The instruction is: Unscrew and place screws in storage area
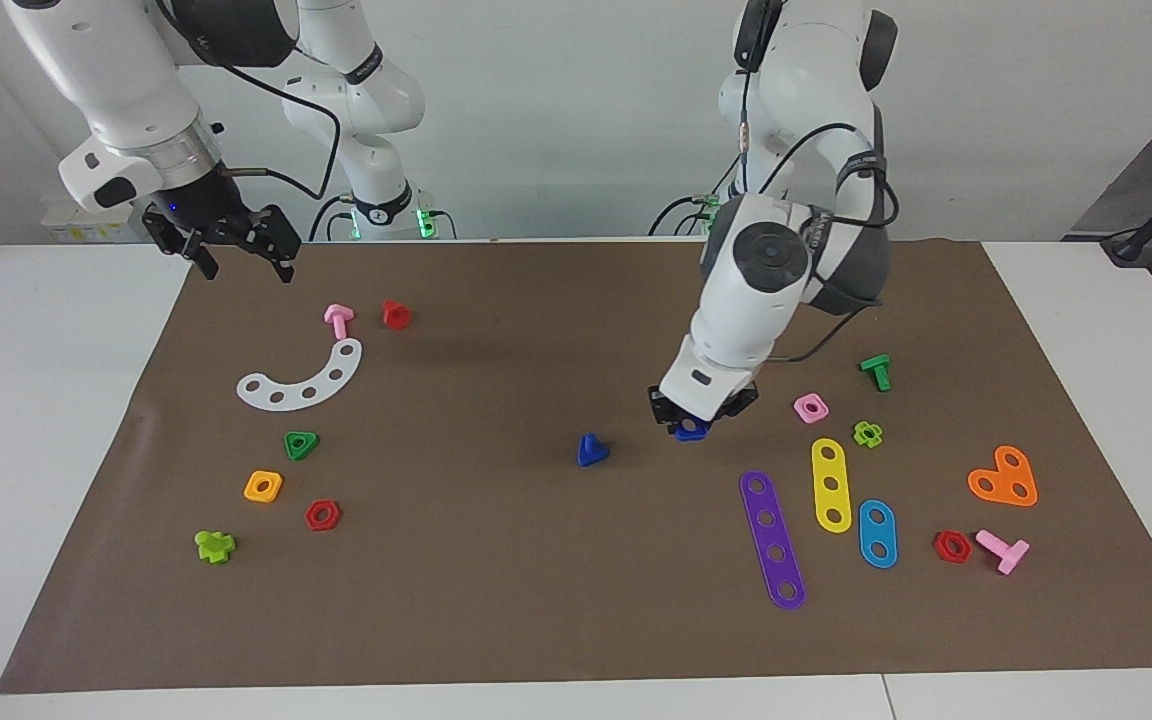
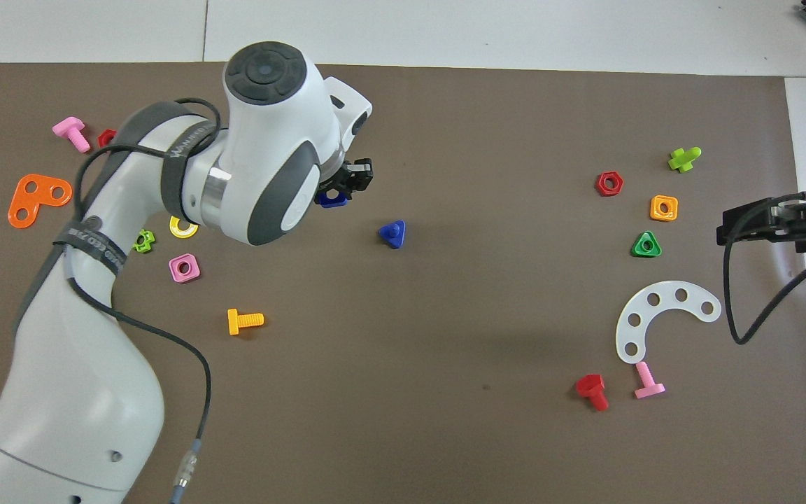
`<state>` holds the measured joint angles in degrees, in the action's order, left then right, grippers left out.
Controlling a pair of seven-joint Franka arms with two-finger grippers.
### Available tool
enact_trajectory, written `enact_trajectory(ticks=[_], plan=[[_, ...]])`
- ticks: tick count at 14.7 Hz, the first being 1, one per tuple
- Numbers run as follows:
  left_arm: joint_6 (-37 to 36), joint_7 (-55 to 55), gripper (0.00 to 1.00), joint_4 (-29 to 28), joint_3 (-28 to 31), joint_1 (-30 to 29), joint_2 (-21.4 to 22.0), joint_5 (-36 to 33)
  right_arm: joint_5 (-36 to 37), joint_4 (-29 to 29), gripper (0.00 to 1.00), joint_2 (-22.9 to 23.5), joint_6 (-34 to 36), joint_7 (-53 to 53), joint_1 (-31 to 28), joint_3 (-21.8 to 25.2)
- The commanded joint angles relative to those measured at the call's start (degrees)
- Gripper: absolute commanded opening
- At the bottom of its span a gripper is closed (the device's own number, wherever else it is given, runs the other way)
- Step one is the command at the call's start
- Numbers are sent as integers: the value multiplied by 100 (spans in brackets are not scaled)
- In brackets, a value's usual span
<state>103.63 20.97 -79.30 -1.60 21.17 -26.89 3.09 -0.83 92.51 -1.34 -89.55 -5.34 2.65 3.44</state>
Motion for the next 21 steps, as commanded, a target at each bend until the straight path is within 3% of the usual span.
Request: enact_trajectory(ticks=[1, 7, 11, 13, 17, 21], plan=[[175, -1109, 38, -1233, -25, -472, 596, 148, -84, 188, 100, -156, -80, 51, 25, -10], [2079, -1929, 40, -3203, -7, -728, 1186, 148, -84, 373, 100, -226, -195, 94, 16, -10], [2259, -1948, 100, -3250, -7, -798, 1213, 148, -75, 355, 100, -218, -317, 225, 25, -10], [2093, -1948, 100, -3048, 2, -903, 1239, 148, -84, 373, 100, -165, -738, 165, 252, -27], [715, -1948, 100, -2319, 11, -1394, 1712, 130, -84, 373, 100, 89, -1126, -395, 639, -45], [150, -1948, 100, -2256, 37, -1834, 2406, 60, -101, -284, 100, 1150, -1530, -2011, 1649, -54]])
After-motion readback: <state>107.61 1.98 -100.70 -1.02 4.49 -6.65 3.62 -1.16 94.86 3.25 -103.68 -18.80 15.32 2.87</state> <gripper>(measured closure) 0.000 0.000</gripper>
